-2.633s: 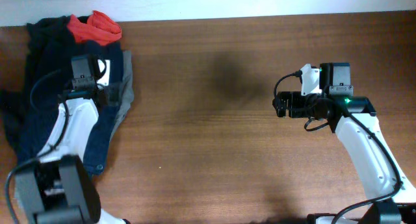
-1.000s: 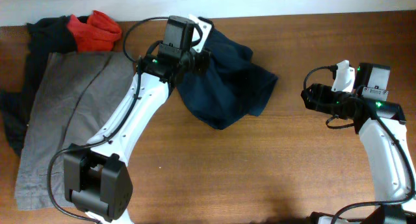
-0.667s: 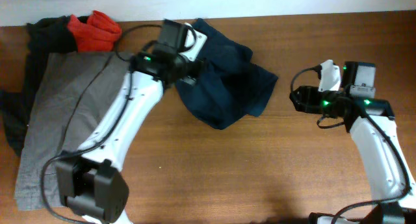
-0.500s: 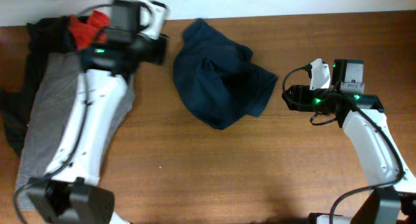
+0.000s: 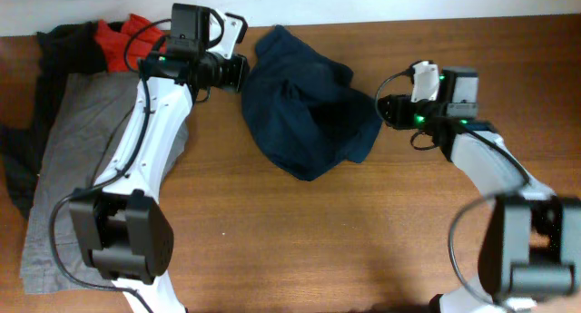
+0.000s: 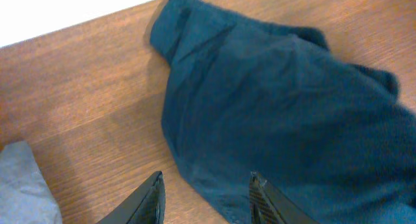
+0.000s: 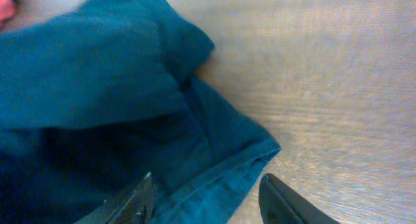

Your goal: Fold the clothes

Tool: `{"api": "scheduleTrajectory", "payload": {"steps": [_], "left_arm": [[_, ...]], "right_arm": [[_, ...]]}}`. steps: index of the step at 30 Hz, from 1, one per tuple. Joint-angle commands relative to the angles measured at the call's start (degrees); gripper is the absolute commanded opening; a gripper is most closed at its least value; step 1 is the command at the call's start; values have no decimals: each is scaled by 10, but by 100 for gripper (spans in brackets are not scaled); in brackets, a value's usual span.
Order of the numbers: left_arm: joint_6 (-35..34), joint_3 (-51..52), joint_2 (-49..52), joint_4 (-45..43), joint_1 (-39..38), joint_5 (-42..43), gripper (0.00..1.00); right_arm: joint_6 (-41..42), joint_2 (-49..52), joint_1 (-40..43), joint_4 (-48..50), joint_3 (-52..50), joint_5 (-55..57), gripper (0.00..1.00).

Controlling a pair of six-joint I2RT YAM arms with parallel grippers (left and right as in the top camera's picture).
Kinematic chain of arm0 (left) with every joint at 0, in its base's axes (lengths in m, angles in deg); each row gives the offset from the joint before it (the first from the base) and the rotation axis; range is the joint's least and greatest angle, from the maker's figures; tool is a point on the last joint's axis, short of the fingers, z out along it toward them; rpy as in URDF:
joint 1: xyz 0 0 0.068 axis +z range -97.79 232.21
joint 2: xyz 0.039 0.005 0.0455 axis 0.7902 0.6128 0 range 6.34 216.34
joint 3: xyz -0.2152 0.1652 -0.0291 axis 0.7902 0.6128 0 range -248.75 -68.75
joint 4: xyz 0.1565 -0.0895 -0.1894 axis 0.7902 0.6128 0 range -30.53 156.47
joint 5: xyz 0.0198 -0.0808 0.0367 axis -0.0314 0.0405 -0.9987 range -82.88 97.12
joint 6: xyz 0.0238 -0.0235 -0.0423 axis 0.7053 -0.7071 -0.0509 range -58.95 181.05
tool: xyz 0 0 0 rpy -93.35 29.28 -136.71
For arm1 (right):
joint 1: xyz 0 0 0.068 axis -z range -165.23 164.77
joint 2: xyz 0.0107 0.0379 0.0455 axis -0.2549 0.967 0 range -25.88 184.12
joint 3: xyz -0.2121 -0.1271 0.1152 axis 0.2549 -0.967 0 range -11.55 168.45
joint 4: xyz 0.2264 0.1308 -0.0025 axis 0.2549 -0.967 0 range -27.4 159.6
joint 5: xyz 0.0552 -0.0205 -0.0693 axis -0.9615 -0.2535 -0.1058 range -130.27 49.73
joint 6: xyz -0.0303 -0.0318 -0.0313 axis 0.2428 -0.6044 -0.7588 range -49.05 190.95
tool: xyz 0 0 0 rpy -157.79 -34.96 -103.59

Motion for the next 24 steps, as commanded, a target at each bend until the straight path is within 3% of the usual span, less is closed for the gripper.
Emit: {"api": "scheduleTrajectory", "payload": {"steps": [1, 7, 14, 16, 17, 19, 24], "left_arm": [[5, -3, 2, -1, 2, -41, 42], [5, -3, 5, -2, 2, -116, 43], [5, -3, 9, -1, 3, -125, 49], [6, -3, 9, -1, 3, -131, 52], [5, -3, 9, -1, 3, -131, 53], [5, -3, 9, -1, 3, -131, 53], [5, -3, 9, -6, 3, -131, 53]], "right_arm": [[45, 64, -3, 37, 4, 8, 55], [69, 130, -14, 99, 4, 77, 56], [76, 178, -43, 146, 4, 85, 61], [86, 191, -51, 164, 4, 85, 52], [88, 193, -56, 169, 4, 85, 26], [91, 191, -57, 170, 6, 90, 7], [99, 149, -31, 132, 36, 68, 4]]}}
